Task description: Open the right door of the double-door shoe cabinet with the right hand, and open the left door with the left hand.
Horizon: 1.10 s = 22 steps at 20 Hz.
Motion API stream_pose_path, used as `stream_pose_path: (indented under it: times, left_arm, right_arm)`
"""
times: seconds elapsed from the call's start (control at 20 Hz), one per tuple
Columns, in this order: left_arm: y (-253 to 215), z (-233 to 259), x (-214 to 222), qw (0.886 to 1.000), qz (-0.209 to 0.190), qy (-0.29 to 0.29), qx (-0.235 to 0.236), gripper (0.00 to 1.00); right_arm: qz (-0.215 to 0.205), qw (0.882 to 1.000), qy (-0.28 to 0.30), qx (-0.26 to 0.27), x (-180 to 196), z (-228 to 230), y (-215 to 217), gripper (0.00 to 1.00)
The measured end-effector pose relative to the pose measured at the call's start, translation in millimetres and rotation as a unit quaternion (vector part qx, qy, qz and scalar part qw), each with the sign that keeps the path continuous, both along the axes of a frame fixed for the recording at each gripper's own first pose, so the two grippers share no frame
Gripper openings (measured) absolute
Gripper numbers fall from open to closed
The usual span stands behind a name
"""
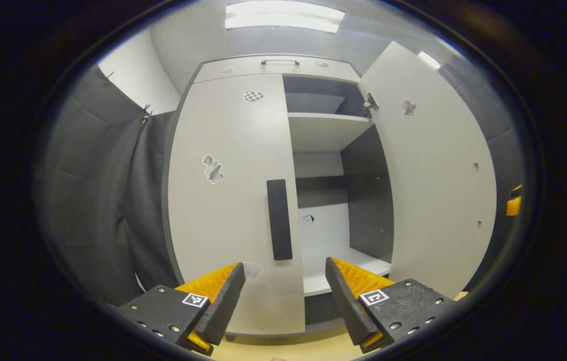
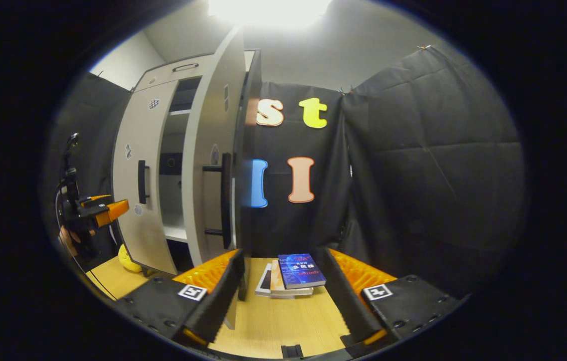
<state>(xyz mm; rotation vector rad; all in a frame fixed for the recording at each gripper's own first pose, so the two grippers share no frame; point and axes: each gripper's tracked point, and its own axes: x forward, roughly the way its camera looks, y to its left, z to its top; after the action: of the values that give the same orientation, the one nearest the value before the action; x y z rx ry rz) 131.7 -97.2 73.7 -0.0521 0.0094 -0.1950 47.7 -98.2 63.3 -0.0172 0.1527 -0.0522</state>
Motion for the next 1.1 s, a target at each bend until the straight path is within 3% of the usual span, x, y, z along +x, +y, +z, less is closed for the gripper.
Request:
stream_pose_path:
  times: [0.05, 0.15, 0.45, 0.8, 0.95, 1.1]
  left_arm:
    - [1, 3, 10, 1.0, 0.004, 0.001, 0.002, 0.94]
    - [4, 10, 31, 1.0, 0.008, 0.006, 0.002, 0.93]
    - [-6, 7, 74, 0.999, -0.004, 0.028, 0.017, 0.93]
    - [5, 1, 108, 0.999, 0.022, 0.045, 0.001, 0.94]
    - [5, 2, 113, 0.999, 0.025, 0.041, 0.009, 0.77]
    - [0, 3, 121, 0.999, 0.029, 0.039, 0.02, 0.76]
  right_arm:
    - [-0.01, 1.0, 0.002, 0.003, -5, -3, -5, 0.96]
    - [-0.019, 1.0, 0.008, 0.011, -10, -10, -12, 0.99]
    - [-0.044, 0.999, 0.021, 0.015, -13, -27, -35, 0.99]
    - [-0.055, 0.998, 0.037, 0.019, -7, -44, -49, 0.99]
    - [-0.058, 0.997, 0.042, 0.01, -5, -48, -55, 0.99]
    - [-0.057, 0.997, 0.044, 0.009, -2, -53, -60, 0.99]
